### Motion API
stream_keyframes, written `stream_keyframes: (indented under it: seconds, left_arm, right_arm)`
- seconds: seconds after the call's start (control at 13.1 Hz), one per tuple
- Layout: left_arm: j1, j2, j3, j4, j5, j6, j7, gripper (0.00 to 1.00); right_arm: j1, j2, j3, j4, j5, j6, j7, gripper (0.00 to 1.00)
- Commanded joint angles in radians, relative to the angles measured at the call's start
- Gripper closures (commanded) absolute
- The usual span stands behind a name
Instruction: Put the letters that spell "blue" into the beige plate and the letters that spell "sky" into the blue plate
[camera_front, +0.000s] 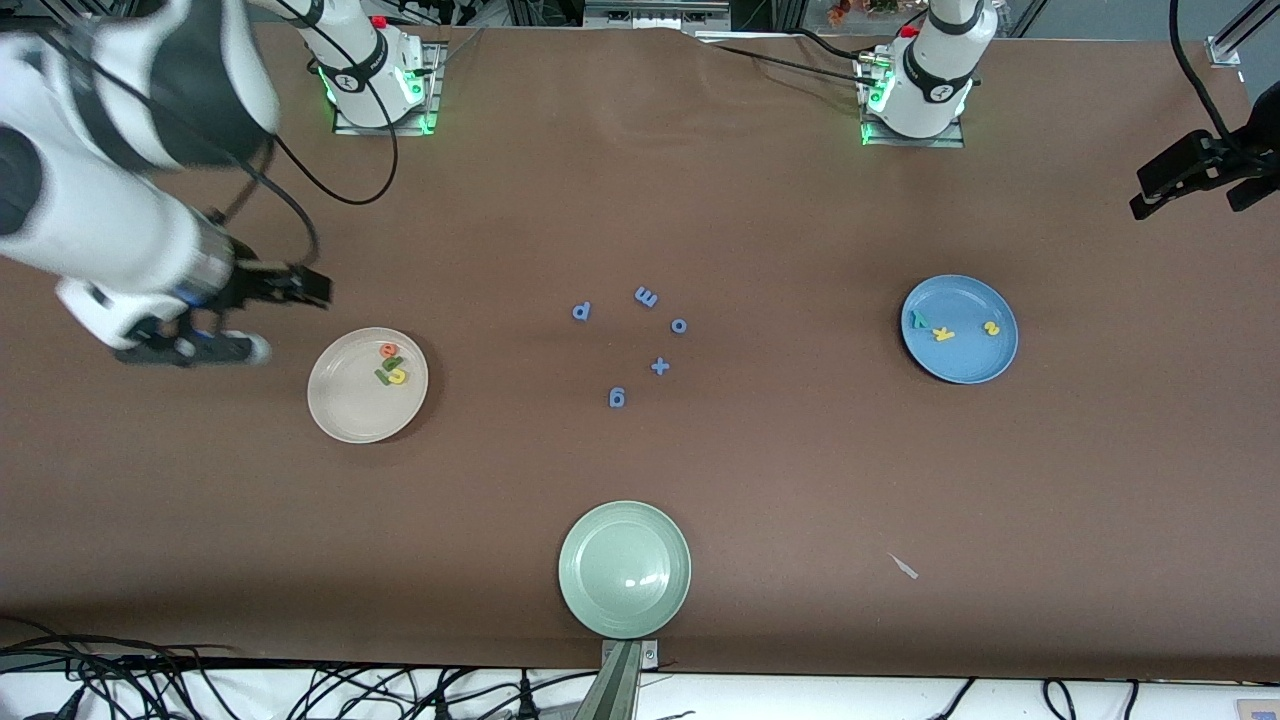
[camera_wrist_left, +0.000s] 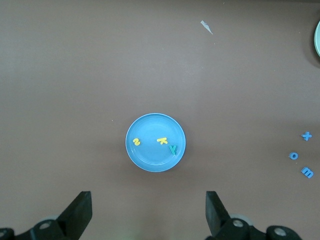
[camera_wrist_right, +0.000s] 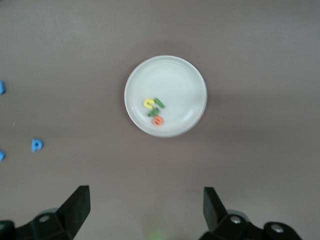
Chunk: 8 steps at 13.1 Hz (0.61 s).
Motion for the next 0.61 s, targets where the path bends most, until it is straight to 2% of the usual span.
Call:
stream_keyframes:
  seconds: [0.0,0.08,0.15,0.54]
  left_arm:
    - [-0.017,0.0,0.008,-0.014,0.017,-0.001,0.026,0.0]
    - [-0.017,0.003,0.008,-0.017,0.016,0.009,0.024,0.0]
    - [-0.017,0.002,0.007,-0.029,0.014,0.04,0.023,0.0]
    - [-0.014,0.013,-0.007,-0.021,-0.039,0.045,0.015,0.0]
  right_arm:
    - [-0.2,-0.129,0.173,-0.046,-0.034,-0.045,-0.038,0.0]
    - [-0.261,-0.147,0.223,-0.046,-0.051,-0.045,-0.081,0.0]
    - [-0.303,-0.153,0.239,-0.046,-0.051,-0.045,-0.123,0.0]
    - [-0.308,-0.132,0.234,-0.031,-0.051,-0.045,-0.117,0.0]
